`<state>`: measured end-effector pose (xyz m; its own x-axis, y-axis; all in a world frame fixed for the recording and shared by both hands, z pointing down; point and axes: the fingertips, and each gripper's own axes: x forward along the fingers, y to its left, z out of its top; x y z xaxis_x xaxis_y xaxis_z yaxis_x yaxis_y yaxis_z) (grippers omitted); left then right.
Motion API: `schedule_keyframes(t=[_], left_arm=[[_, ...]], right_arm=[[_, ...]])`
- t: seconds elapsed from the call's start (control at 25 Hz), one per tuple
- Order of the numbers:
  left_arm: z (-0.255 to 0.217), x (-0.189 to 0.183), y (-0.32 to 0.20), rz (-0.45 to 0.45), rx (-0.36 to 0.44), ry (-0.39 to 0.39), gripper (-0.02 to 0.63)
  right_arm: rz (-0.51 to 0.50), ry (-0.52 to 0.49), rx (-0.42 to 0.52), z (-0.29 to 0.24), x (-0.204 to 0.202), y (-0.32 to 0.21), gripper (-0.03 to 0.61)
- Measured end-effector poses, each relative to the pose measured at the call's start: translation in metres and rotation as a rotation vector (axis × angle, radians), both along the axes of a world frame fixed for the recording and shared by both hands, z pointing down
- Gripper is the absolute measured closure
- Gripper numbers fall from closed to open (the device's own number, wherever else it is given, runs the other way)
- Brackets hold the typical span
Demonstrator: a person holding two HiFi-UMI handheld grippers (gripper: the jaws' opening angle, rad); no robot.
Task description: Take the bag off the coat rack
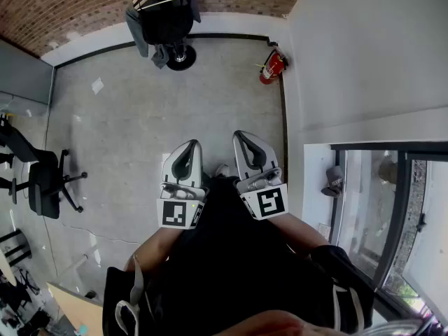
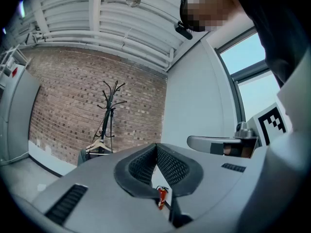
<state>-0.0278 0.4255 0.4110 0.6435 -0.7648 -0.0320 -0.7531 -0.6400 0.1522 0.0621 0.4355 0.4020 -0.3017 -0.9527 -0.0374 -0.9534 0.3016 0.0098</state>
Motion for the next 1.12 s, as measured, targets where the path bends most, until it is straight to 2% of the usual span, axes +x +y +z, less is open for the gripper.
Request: schedule_keyframes(t=[0.28, 0.56, 0.88, 1.12], left_arm=[[-0.002, -0.006, -0.003, 0.000, 0.000, -0.002, 0.595], [-0.002, -0.011, -0.004, -0.027, 0.003, -0.005, 0.595], [0.008, -0.018, -0.003, -0.073, -0.027, -0.017, 0.595], [0.007, -0.014, -0.004, -0.089, -0.029, -0.033, 0.595]], right_arm=[[0.029, 0.001, -0.032, 0.005, -0.002, -0.002, 0.558], [-0.020, -0.021, -0.033, 0.004, -0.008, -0.003, 0.558], [-0.016, -0.034, -0.059, 0.016, -0.002, -0.001, 0.557], [-0.024, -0.017, -0.028, 0.011, 0.006, -0.002, 0.557]])
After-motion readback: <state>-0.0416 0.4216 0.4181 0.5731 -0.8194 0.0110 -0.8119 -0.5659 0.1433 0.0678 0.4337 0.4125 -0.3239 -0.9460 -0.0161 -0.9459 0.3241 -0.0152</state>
